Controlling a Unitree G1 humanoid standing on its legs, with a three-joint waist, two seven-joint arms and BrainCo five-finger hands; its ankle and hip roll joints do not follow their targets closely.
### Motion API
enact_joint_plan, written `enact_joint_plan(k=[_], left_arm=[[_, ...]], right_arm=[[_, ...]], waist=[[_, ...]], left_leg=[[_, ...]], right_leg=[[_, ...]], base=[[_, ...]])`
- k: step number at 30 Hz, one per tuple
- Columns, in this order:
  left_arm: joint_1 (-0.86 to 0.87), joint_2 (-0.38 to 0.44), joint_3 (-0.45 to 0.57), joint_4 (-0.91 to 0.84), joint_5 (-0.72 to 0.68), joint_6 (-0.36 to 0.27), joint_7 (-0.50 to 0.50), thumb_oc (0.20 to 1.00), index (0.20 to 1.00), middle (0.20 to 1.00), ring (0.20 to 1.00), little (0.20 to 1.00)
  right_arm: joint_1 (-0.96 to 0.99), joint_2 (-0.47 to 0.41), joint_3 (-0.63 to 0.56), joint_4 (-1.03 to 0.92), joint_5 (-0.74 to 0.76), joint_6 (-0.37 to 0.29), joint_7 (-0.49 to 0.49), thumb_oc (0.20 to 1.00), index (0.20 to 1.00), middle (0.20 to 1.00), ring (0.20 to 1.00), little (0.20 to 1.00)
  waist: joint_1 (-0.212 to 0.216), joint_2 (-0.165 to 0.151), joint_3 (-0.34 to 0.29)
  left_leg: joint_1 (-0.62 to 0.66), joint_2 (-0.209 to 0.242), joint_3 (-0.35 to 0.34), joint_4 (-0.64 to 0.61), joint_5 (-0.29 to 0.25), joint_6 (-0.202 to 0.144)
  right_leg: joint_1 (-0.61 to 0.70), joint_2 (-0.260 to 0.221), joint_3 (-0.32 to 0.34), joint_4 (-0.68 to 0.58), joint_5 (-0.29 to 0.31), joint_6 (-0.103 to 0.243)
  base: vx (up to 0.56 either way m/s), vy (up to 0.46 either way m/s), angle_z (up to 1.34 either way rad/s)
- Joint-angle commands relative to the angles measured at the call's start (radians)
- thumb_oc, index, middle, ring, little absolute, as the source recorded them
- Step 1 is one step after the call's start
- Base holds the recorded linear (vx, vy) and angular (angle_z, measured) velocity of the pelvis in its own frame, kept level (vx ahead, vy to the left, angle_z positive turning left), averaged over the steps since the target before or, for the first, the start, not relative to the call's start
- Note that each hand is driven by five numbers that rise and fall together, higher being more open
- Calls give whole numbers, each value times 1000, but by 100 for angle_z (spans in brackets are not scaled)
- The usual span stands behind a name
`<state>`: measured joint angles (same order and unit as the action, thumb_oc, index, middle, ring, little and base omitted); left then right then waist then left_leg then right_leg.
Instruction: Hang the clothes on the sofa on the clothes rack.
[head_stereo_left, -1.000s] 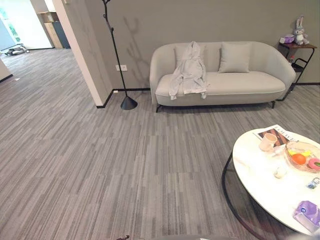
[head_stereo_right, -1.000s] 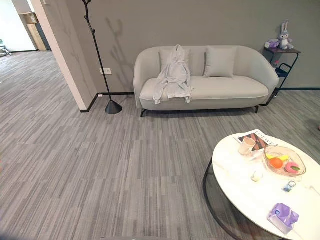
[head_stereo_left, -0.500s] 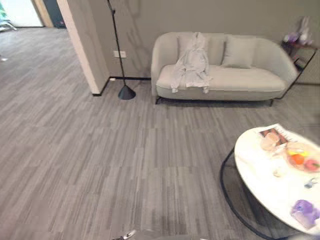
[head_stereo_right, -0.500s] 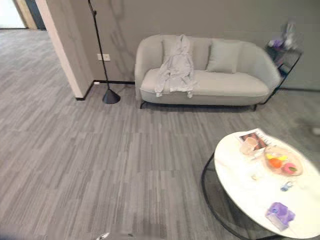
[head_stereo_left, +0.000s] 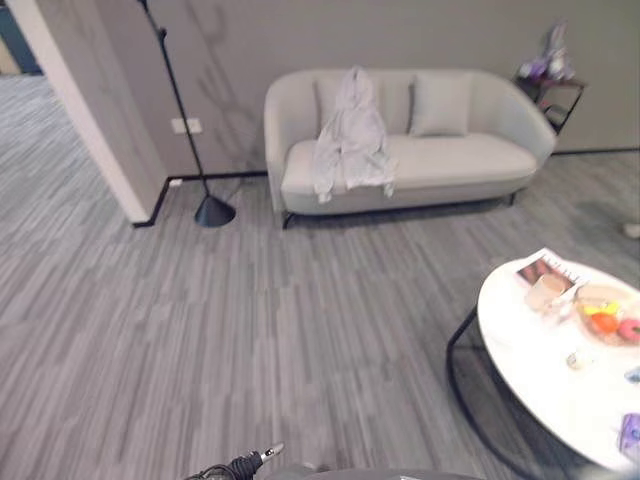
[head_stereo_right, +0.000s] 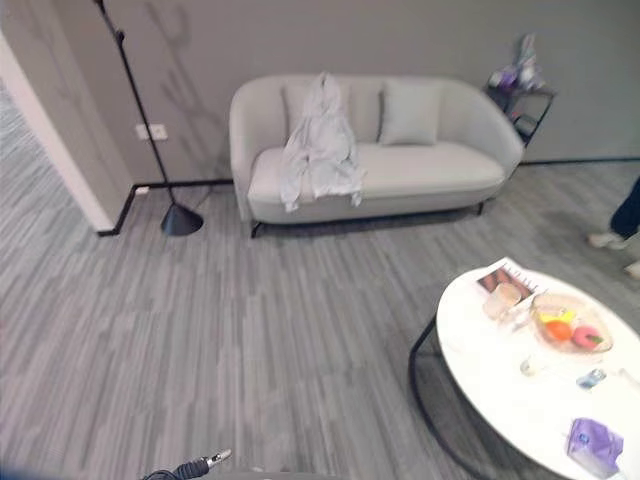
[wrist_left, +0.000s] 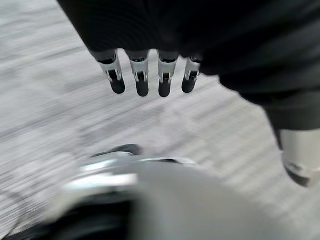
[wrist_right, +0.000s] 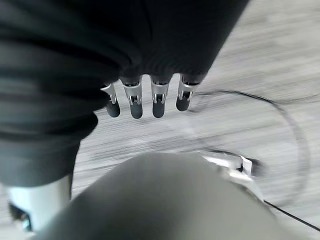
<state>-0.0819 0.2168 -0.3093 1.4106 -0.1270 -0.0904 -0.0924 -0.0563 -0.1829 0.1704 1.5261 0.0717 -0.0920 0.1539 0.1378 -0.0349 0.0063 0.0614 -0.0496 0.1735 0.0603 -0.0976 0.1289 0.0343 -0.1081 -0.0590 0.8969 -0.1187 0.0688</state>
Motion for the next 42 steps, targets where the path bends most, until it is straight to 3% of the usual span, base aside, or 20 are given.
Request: enact_joint_plan(k=[1,3,4,5,6,9,11,14,18,22,24,26,27,30,33,35,36,37,39,42], left_arm=[[4,-26,17,28,33,-28,26,1000,1000,1000,1000,1000],[3,-23,12,25,34,-27,29,1000,1000,1000,1000,1000],[6,-21,-4,24,31,-28,35,1000,1000,1000,1000,1000],[7,-21,-4,24,31,-28,35,1000,1000,1000,1000,1000],[13,-21,-9,24,30,-27,33,1000,1000,1000,1000,1000],[13,-15,-59,30,47,-31,30,1000,1000,1000,1000,1000],[10,0,-71,37,46,-35,32,1000,1000,1000,1000,1000],[6,15,-72,51,31,-36,35,1000,1000,1000,1000,1000],[1,22,-94,60,51,-33,36,1000,1000,1000,1000,1000],[1,20,-93,52,70,-28,24,1000,1000,1000,1000,1000],[2,14,-84,33,70,-22,14,1000,1000,1000,1000,1000],[5,9,-93,18,85,-20,12,1000,1000,1000,1000,1000],[-13,10,-98,-8,97,-17,18,1000,1000,1000,1000,1000],[-37,13,-104,-30,99,-17,26,1000,1000,1000,1000,1000],[-52,7,-85,-40,85,-25,28,1000,1000,1000,1000,1000],[-55,1,-77,-35,76,-29,32,1000,1000,1000,1000,1000],[-51,-12,-60,-32,60,-30,30,1000,1000,1000,1000,1000],[-50,-13,-60,-31,60,-30,30,1000,1000,1000,1000,1000],[-46,-12,-41,-30,52,-31,32,1000,1000,1000,1000,1000],[-41,-12,-6,-18,35,-27,34,1000,1000,1000,1000,1000]], right_arm=[[-43,-24,-18,-44,-10,-6,0,1000,1000,1000,1000,1000],[-48,-33,-19,-58,-8,-7,-2,1000,1000,1000,1000,1000],[-52,-42,-19,-76,-14,-2,-1,1000,1000,1000,1000,1000],[-52,-42,-18,-76,-14,-2,-1,1000,1000,1000,1000,1000],[-47,-40,-20,-75,-17,-2,-1,1000,1000,1000,1000,1000],[-28,-22,-2,-61,-25,13,3,1000,1000,1000,1000,1000],[-35,-16,14,-60,-40,18,13,1000,1000,1000,1000,1000],[-31,-9,35,-45,-54,21,27,1000,1000,1000,1000,1000],[-19,-4,66,-33,-74,23,29,1000,1000,1000,1000,1000],[-17,-6,105,-36,-120,17,35,1000,1000,1000,1000,1000],[-19,-3,141,-61,-144,10,48,1000,1000,1000,1000,1000],[-23,-13,165,-71,-155,10,37,1000,1000,1000,1000,1000],[-29,-27,171,-61,-161,15,21,1000,1000,1000,1000,1000],[-43,-29,161,-48,-148,22,12,1000,1000,1000,1000,1000],[-40,-36,118,-37,-120,18,8,1000,1000,1000,1000,1000],[-56,-51,111,-55,-103,13,-4,1000,1000,1000,1000,1000],[-57,-45,108,-66,-99,10,-15,1000,1000,1000,1000,1000],[-56,-46,109,-66,-99,10,-15,1000,1000,1000,1000,1000],[-45,-30,103,-67,-96,6,-18,1000,1000,1000,1000,1000],[-7,14,92,-27,-97,0,-14,1000,1000,1000,1000,1000]], waist=[[-8,122,29],[-26,120,50],[-57,124,65],[-61,123,73],[-72,115,70],[-108,109,82],[-120,118,88],[-140,120,87],[-158,104,69],[-173,96,40],[-162,81,12],[-143,37,-1],[-115,-8,14],[-100,-34,48],[-77,-43,80],[-65,-43,88],[-50,-32,79],[-51,-33,82],[-17,-17,76],[42,-15,67]], left_leg=[[44,86,-65,-148,149,-167],[67,73,-65,-148,146,-170],[87,57,-72,-148,139,-180],[98,56,-76,-148,136,-180],[104,43,-86,-148,128,-187],[165,51,-143,-148,69,-200],[204,74,-148,-148,57,-204],[268,105,-170,-148,48,-207],[316,129,-197,-148,50,-198],[341,201,-204,-131,109,-187],[315,250,-176,-32,146,-187],[264,290,-124,129,157,-163],[177,329,-61,347,135,-165],[121,364,-7,458,113,-173],[19,334,53,441,77,-214],[-38,301,91,299,76,-239],[-69,244,97,113,94,-264],[-58,241,98,102,98,-265],[-88,168,52,-60,136,-250],[-235,114,14,-148,112,-223]], right_leg=[[-22,64,-74,-151,135,-73],[-57,56,-79,-199,127,-67],[-112,52,-84,-382,156,-60],[-98,50,-87,-383,152,-59],[-121,40,-81,-510,157,-67],[-211,-33,-98,-917,184,-47],[-288,-50,-121,-979,196,-32],[-366,-52,-116,-979,217,-17],[-335,-45,-113,-964,239,-10],[-346,-22,-71,-835,276,12],[-303,-13,-94,-822,271,9],[-225,-21,-113,-847,268,-4],[-131,-46,-155,-888,262,-14],[-55,-60,-191,-941,255,-19],[33,-54,-221,-984,222,-27],[71,-38,-220,-984,201,-33],[104,-6,-201,-984,188,-38],[110,-7,-202,-984,185,-37],[150,37,-159,-984,165,-45],[203,75,-93,-984,145,-55]], base=[[217,50,-33],[340,-20,-6],[352,-74,18],[372,-111,35],[296,-97,28],[454,-147,40],[345,-113,42],[491,-171,14],[492,-223,36],[438,-245,27],[508,-359,25],[616,-479,12],[638,-544,19],[335,-276,8],[289,-153,18],[350,-62,37],[334,-17,39],[356,-12,29],[311,-20,28],[364,-9,-21]])
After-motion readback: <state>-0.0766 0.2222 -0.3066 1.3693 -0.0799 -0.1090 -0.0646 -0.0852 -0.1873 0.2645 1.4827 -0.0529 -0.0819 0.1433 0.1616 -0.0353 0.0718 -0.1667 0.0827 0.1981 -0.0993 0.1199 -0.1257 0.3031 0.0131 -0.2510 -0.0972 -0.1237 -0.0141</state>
